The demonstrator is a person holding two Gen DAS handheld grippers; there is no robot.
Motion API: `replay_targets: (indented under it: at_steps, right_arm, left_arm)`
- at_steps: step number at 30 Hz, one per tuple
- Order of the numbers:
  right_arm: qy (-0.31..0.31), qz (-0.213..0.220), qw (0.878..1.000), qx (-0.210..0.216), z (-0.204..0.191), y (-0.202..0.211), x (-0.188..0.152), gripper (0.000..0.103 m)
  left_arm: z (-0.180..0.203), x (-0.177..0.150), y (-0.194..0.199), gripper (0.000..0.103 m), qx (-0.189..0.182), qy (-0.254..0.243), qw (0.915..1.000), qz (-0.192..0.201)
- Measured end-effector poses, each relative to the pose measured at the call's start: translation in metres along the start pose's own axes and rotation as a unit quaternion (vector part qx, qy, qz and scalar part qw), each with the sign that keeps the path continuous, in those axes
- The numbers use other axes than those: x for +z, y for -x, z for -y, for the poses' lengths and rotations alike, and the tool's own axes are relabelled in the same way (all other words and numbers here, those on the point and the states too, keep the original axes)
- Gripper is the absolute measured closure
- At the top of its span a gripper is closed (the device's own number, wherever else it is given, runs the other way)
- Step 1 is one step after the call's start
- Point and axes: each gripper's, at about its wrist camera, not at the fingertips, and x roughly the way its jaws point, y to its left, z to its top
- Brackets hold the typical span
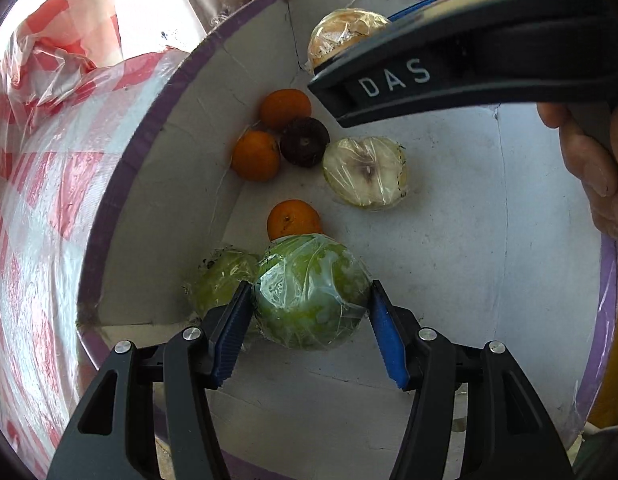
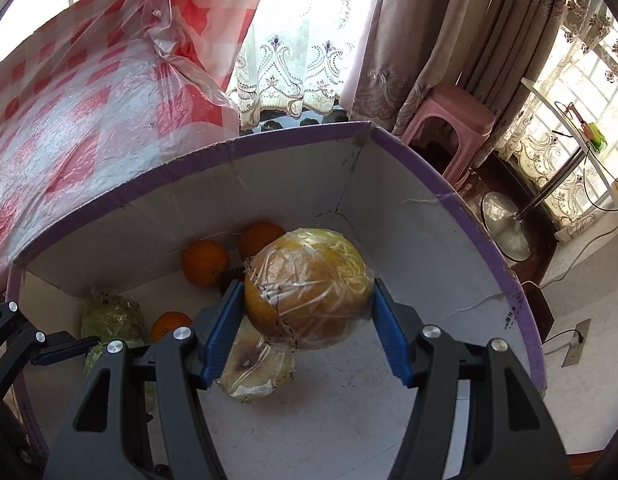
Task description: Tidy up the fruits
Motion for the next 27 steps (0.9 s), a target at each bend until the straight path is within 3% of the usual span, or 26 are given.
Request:
replay_targets:
  at_steps: [9, 14, 16, 19, 22, 27]
  right_arm:
    - [-0.006, -0.006, 1.0, -0.004, 0.004, -0.004, -0.003, 0.039]
    - [-0.004, 0.003, 1.0, -0.013, 0.002, 0.0, -0.003, 0.033]
    - [-0.007, 0.013, 1.0, -0.017, 0.004, 0.004, -0.004, 0.029]
    - [-0.023, 0.043, 0.999, -0.024, 0.01, 0.019, -0.007, 0.025]
    - [-0.048, 0.073, 0.996, -0.026, 0.019, 0.039, -0.013, 0.022]
    - [-0.073, 0.101, 0.992, -0.031, 0.023, 0.068, -0.027, 0.02]
  left_arm:
    - [0.002, -0.002, -0.008, 0.046, -0.014, -0.007, 0.9998, -0.012]
    - [-0.001, -0.001, -0.005, 0.039, -0.013, 0.003, 0.9999, -0.004]
    - [-0.004, -0.001, -0.001, 0.032, -0.011, 0.007, 0.9999, 0.004]
    - [-0.004, -0.003, 0.01, 0.03, -0.005, 0.014, 0.9996, 0.023]
    - [-0.004, -0.01, 0.025, 0.015, 0.013, 0.029, 0.9985, 0.044]
    - [-0.015, -0.022, 0.048, 0.015, 0.009, 0.089, 0.9938, 0.067]
